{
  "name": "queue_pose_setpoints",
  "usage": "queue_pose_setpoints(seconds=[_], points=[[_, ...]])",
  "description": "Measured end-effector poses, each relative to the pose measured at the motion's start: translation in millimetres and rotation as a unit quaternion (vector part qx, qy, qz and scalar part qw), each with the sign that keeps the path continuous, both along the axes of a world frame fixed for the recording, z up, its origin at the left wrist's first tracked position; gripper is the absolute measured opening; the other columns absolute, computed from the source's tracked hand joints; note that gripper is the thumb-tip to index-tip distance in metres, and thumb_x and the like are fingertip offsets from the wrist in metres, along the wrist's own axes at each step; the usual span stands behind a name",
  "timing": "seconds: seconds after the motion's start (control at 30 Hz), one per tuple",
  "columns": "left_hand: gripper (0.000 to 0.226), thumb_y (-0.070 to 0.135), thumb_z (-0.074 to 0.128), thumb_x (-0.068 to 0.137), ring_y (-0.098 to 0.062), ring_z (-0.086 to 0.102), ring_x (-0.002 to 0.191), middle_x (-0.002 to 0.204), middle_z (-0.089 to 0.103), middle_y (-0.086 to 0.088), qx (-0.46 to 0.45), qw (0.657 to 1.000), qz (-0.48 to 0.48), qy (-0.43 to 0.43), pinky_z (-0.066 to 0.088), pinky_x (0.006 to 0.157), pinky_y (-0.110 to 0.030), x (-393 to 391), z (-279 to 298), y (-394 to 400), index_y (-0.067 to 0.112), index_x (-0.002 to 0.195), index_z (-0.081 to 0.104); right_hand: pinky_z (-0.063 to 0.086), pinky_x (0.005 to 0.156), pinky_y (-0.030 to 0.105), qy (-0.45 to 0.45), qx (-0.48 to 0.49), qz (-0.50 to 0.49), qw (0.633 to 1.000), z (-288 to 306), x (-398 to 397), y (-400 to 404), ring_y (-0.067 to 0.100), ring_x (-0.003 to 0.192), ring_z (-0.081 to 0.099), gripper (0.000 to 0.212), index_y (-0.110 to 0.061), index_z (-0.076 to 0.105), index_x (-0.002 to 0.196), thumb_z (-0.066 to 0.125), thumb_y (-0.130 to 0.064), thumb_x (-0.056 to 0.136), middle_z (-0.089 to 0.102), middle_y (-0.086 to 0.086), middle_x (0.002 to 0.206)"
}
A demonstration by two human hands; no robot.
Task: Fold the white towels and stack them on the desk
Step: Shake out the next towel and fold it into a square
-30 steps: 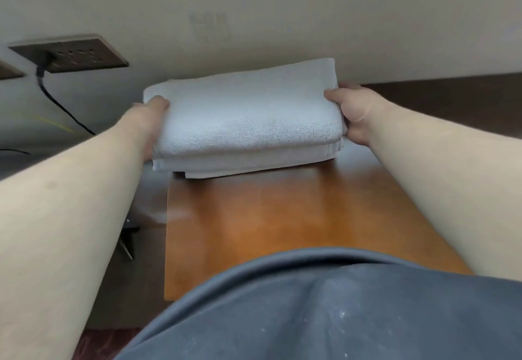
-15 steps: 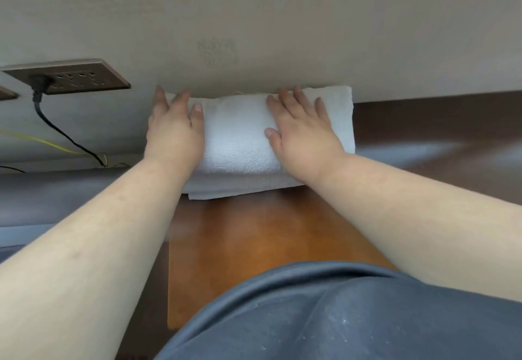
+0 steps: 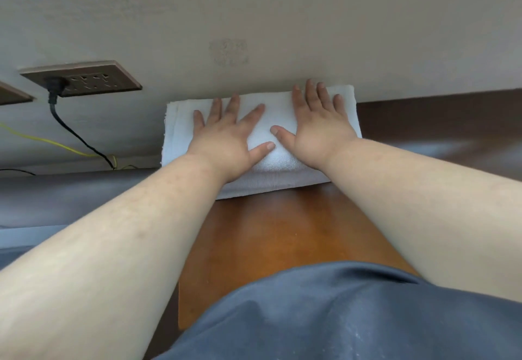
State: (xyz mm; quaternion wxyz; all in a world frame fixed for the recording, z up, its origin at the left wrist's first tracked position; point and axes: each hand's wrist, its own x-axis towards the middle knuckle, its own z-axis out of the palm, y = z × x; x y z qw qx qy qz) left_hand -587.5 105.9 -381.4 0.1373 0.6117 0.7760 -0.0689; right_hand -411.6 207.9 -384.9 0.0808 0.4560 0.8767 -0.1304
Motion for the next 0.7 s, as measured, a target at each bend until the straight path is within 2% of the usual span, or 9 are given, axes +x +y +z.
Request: queue_pose_setpoints(seconds=[0.2,0.3,0.4,0.47,0.53,0.6,0.7], points=[[0.107,0.096,0.022,0.06,-0.027,-0.008,0.15,0.165,-0.005,0.003,-0.059,0.997,0.048,-0.028,0.001,0.117,-0.059,-1.0,8.7,1.8,0.046,0.149,-0.011,-0.002,0.123,0.046,-0.027,-0.048,0.036,0.998,16.9,13.5,1.3,0.022,0.152,-0.012,0.102,-0.017,-0.008,0.157,0.024,-0.081,0.085,-0.012,0.007,0.165],[0.111,0.094,0.032,0.059,-0.03,-0.007,0.15,0.164,-0.005,0.002,-0.091,0.994,0.065,-0.014,0.004,0.117,-0.058,9.3,34.0,7.2,0.045,0.151,-0.007,0.002,0.123,0.046,-0.009,-0.06,0.027,0.998,39.6,25.6,-2.9,0.023,0.152,-0.009,0.101,-0.015,-0.004,0.158,0.029,-0.079,0.087,-0.008,0.006,0.166],[0.098,0.087,0.032,0.069,-0.03,0.011,0.147,0.161,0.017,-0.003,-0.011,1.0,0.002,0.026,0.017,0.117,-0.051,37.2,70.1,15.8,0.04,0.152,0.012,0.009,0.122,0.048,0.044,-0.046,-0.023,0.998,68.7,58.8,-6.9,0.023,0.152,-0.001,0.097,-0.014,0.007,0.158,0.029,-0.077,0.088,0.003,0.006,0.166],[0.081,0.077,0.04,0.081,-0.028,0.021,0.145,0.156,0.03,-0.003,0.046,0.998,-0.036,-0.006,0.024,0.116,-0.046,66.2,96.7,24.2,0.037,0.15,0.025,0.011,0.122,0.05,0.069,-0.051,-0.08,0.993,89.3,97.6,-11.6,0.023,0.152,0.004,0.091,-0.017,0.016,0.158,0.03,-0.075,0.089,0.012,0.004,0.165],[0.069,0.064,0.049,0.088,-0.023,0.027,0.143,0.155,0.033,0.0,0.074,0.992,-0.071,-0.066,0.028,0.114,-0.04,101.1,122.4,33.1,0.035,0.148,0.033,0.019,0.12,0.048,0.091,-0.058,-0.14,0.984,109.9,146.4,-17.5,0.023,0.149,0.019,0.082,-0.019,0.028,0.154,0.038,-0.07,0.091,0.025,0.002,0.161],[0.059,0.055,0.052,0.092,-0.016,0.03,0.142,0.155,0.034,0.004,0.085,0.983,-0.117,-0.115,0.027,0.114,-0.035,141.5,146.6,40.0,0.036,0.146,0.038,0.035,0.111,0.041,0.122,-0.068,-0.2,0.97,131.2,202.2,-27.5,0.022,0.138,0.041,0.071,-0.022,0.038,0.15,0.048,-0.063,0.092,0.039,0.001,0.153],[0.048,0.05,0.052,0.094,-0.011,0.037,0.137,0.152,0.036,0.01,0.109,0.968,-0.179,-0.139,0.028,0.11,-0.029,209.3,174.6,43.9,0.041,0.14,0.044,0.045,0.097,0.035,0.138,-0.037,-0.26,0.955,161.9,288.2,-45.8,0.019,0.125,0.053,0.062,-0.027,0.045,0.144,0.052,-0.058,0.092,0.048,-0.002,0.144]])
